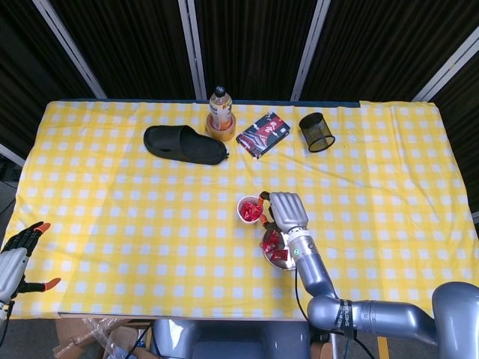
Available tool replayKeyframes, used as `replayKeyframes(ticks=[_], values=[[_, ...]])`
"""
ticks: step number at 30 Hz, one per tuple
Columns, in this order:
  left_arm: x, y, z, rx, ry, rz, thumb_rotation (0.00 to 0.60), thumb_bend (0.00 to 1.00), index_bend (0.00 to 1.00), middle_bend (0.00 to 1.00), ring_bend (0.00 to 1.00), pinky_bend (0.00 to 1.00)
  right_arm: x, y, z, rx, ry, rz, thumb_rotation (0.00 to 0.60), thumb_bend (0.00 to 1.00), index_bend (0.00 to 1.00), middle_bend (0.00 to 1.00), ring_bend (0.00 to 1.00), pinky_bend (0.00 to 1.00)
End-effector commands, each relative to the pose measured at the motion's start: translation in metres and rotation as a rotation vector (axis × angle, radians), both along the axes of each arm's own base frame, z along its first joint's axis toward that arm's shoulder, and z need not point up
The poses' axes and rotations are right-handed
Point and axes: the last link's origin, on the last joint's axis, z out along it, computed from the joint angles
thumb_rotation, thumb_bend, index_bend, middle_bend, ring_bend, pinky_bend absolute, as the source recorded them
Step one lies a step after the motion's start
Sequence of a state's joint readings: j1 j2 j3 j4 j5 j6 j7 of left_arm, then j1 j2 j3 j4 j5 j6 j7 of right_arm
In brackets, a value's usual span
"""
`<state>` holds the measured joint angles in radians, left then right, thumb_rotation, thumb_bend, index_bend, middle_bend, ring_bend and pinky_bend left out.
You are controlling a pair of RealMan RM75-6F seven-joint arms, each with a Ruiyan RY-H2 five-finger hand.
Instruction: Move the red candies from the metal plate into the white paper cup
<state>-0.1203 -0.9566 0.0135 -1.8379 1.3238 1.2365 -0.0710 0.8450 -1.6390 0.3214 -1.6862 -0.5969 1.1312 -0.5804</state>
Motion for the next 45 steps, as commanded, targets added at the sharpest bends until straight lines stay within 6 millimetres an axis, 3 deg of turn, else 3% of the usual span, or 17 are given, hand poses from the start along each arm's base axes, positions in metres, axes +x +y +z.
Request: replayKeyframes(ticks=[1, 9, 21, 29, 45], values=[[0.000, 0.000, 0.000, 0.000, 0.000, 0.001, 0.600, 0.05, 0.00, 0.00, 0.00, 0.00, 0.002, -0.001, 0.001, -0.010, 0.005, 0.006, 0.600, 0.45, 0.42, 0.93, 0.90, 0.83], [0.000, 0.000, 0.000, 0.004, -0.001, -0.002, 0.600, 0.05, 0.00, 0.00, 0.00, 0.00, 0.001, 0.004, 0.010, -0.028, 0.002, 0.002, 0.600, 0.45, 0.41, 0.93, 0.90, 0.83], [0.002, -0.002, 0.000, 0.008, 0.001, -0.021, 0.600, 0.05, 0.00, 0.00, 0.00, 0.00, -0.030, 0.045, 0.031, -0.012, 0.014, -0.014, 0.600, 0.41, 0.39, 0.93, 0.90, 0.83], [0.003, -0.003, 0.000, 0.015, 0.009, -0.036, 0.600, 0.05, 0.00, 0.00, 0.00, 0.00, -0.054, 0.064, 0.025, 0.025, 0.042, -0.054, 0.600, 0.39, 0.36, 0.93, 0.90, 0.83], [0.001, -0.003, 0.000, 0.019, 0.022, -0.028, 0.600, 0.05, 0.00, 0.00, 0.00, 0.00, -0.097, 0.068, 0.006, 0.086, 0.112, -0.122, 0.600, 0.39, 0.35, 0.93, 0.90, 0.83]])
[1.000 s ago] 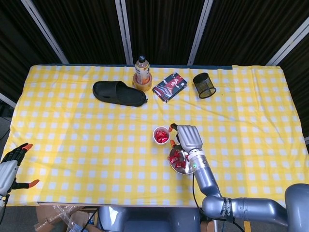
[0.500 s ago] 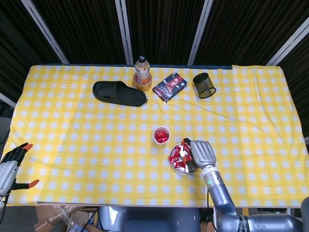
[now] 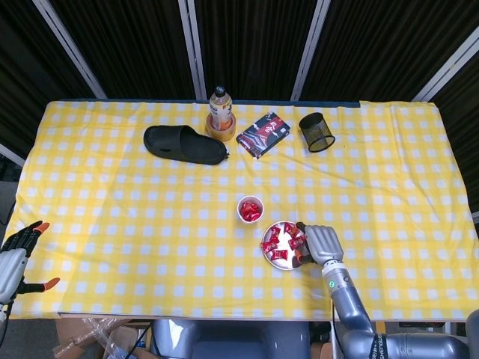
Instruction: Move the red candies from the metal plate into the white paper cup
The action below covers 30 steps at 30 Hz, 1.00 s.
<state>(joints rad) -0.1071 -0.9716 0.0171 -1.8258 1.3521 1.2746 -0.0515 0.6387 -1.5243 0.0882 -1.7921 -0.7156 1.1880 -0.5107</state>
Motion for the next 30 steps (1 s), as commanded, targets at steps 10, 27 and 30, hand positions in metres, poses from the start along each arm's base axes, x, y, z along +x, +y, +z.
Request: replayKeyframes(ticks=[10, 27, 30], values=[[0.000, 0.001, 0.000, 0.002, 0.006, 0.003, 0.600, 0.05, 0.00, 0.00, 0.00, 0.00, -0.021, -0.002, -0.010, 0.004, -0.006, -0.038, 0.600, 0.39, 0.41, 0.93, 0.90, 0.83], [-0.001, 0.001, -0.001, 0.003, 0.008, 0.007, 0.600, 0.05, 0.00, 0.00, 0.00, 0.00, -0.020, 0.001, -0.019, 0.013, -0.038, -0.041, 0.600, 0.39, 0.55, 0.93, 0.90, 0.83], [-0.001, 0.001, 0.000, 0.004, 0.007, 0.007, 0.600, 0.05, 0.00, 0.00, 0.00, 0.00, -0.020, 0.001, -0.019, 0.014, -0.042, -0.041, 0.600, 0.39, 0.57, 0.93, 0.90, 0.83]])
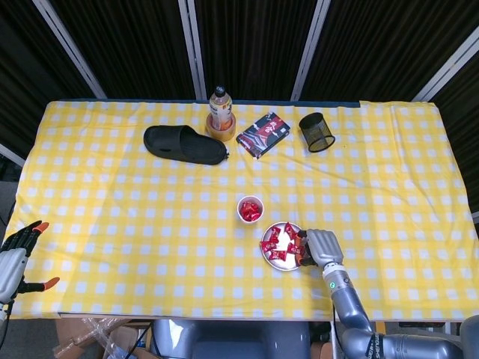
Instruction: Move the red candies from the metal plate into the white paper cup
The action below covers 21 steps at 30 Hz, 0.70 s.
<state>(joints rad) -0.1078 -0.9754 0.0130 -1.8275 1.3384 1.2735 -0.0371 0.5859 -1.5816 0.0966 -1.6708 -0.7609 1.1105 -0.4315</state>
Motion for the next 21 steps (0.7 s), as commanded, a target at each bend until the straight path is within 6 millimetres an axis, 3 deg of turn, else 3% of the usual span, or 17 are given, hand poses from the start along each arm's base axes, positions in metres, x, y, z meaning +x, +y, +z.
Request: replayKeyframes(ticks=[1, 6, 11, 21], values=[[0.000, 0.000, 0.000, 0.000, -0.001, 0.000, 0.600, 0.05, 0.00, 0.00, 0.00, 0.00, 0.000, 0.000, 0.000, -0.001, -0.002, 0.001, 0.600, 0.40, 0.57, 0.93, 0.90, 0.83], [0.000, 0.000, 0.000, 0.000, -0.002, 0.000, 0.600, 0.05, 0.00, 0.00, 0.00, 0.00, 0.004, -0.001, 0.005, -0.013, -0.017, 0.009, 0.600, 0.41, 0.57, 0.93, 0.90, 0.83], [0.000, 0.000, 0.000, -0.001, -0.004, 0.000, 0.600, 0.05, 0.00, 0.00, 0.00, 0.00, 0.016, -0.009, 0.022, -0.051, -0.050, 0.029, 0.600, 0.41, 0.57, 0.93, 0.90, 0.83], [0.000, 0.000, 0.000, -0.007, -0.006, 0.004, 0.600, 0.05, 0.00, 0.00, 0.00, 0.00, 0.057, -0.038, 0.056, -0.127, -0.086, 0.115, 0.600, 0.41, 0.57, 0.93, 0.90, 0.83]])
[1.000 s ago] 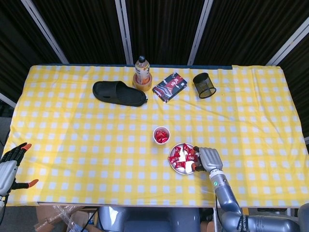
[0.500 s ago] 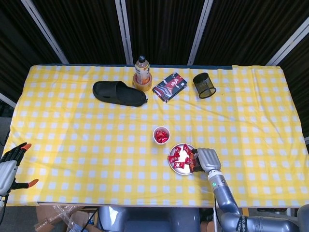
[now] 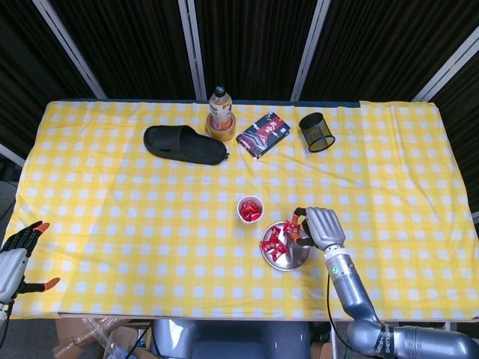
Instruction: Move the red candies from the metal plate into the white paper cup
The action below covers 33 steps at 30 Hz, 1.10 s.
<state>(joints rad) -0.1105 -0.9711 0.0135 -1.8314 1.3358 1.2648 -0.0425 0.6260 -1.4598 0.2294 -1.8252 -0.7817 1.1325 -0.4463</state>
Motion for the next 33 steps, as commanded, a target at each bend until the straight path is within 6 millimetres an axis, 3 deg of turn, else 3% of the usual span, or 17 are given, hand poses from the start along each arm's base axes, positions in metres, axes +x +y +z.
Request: replayKeyframes(ticks=[1, 5, 14, 25, 33], values=[[0.000, 0.000, 0.000, 0.000, -0.001, 0.000, 0.600, 0.05, 0.00, 0.00, 0.00, 0.00, 0.016, -0.011, 0.007, -0.015, -0.007, 0.029, 0.600, 0.41, 0.57, 0.93, 0.90, 0.83], [0.000, 0.000, 0.000, -0.001, -0.002, 0.003, 0.600, 0.05, 0.00, 0.00, 0.00, 0.00, 0.032, -0.019, 0.006, -0.014, -0.017, 0.053, 0.600, 0.41, 0.57, 0.93, 0.90, 0.83], [-0.001, 0.001, 0.000, -0.009, -0.012, 0.017, 0.600, 0.05, 0.00, 0.00, 0.00, 0.00, 0.060, -0.033, -0.017, 0.019, -0.014, 0.092, 0.600, 0.41, 0.57, 0.93, 0.90, 0.83], [-0.001, 0.002, 0.001, -0.012, -0.026, 0.024, 0.600, 0.05, 0.00, 0.00, 0.00, 0.00, 0.067, -0.042, -0.040, 0.033, 0.008, 0.079, 0.600, 0.41, 0.57, 0.93, 0.90, 0.83], [-0.001, 0.002, 0.002, -0.013, -0.030, 0.023, 0.600, 0.05, 0.00, 0.00, 0.00, 0.00, 0.069, -0.038, -0.040, 0.023, 0.015, 0.087, 0.600, 0.41, 0.40, 0.93, 0.90, 0.83]])
